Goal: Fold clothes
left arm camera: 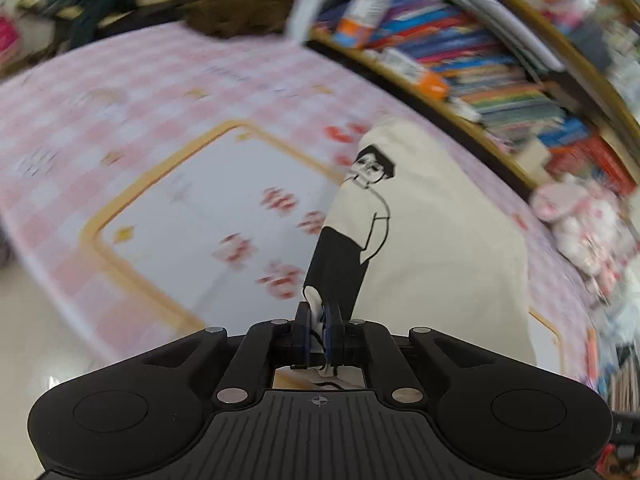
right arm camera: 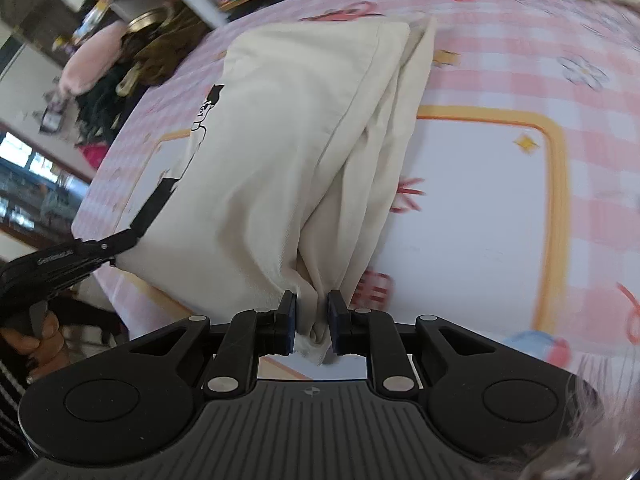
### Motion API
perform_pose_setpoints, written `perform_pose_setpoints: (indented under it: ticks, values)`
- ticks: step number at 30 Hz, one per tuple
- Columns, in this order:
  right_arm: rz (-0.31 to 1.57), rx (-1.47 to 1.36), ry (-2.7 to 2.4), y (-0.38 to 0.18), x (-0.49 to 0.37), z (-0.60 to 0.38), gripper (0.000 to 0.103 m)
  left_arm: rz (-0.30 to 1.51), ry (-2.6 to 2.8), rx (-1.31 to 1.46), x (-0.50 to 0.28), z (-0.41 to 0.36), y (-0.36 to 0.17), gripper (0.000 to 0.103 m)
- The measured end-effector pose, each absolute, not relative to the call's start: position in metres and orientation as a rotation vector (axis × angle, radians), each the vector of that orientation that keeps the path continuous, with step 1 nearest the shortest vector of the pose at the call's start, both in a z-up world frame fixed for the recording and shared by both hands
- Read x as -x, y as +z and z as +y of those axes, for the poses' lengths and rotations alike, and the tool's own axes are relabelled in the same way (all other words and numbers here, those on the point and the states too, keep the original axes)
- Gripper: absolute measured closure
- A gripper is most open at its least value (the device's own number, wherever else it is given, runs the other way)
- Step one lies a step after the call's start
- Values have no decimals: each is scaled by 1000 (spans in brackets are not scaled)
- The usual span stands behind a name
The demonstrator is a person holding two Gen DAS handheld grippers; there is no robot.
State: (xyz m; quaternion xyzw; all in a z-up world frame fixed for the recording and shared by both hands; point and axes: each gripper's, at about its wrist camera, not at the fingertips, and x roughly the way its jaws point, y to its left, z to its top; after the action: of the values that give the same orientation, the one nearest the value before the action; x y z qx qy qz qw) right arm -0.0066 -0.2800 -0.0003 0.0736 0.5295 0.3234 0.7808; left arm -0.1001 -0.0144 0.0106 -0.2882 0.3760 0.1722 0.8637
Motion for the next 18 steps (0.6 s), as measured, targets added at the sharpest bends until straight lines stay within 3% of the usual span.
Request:
perform_pose_setpoints:
  ticks: [5,11,13,16,18]
  values:
    - [1011,36,742,5,12,-245,88,826,387,650,114,-3,3,97]
    - [1046,-65,707,0,-8,-256,84,865,358,567,108,-17,3,96]
    - [1073,-91,733,1,-11,-259,78,869,361,584,107,-13,1,92]
    - [1045,-96,762,12,-9,-263,53,875,342,603,106,-8,-2,91]
    - [1031,-107,765,16,-6,-262,52,874,329,611,107,-7,-4,91]
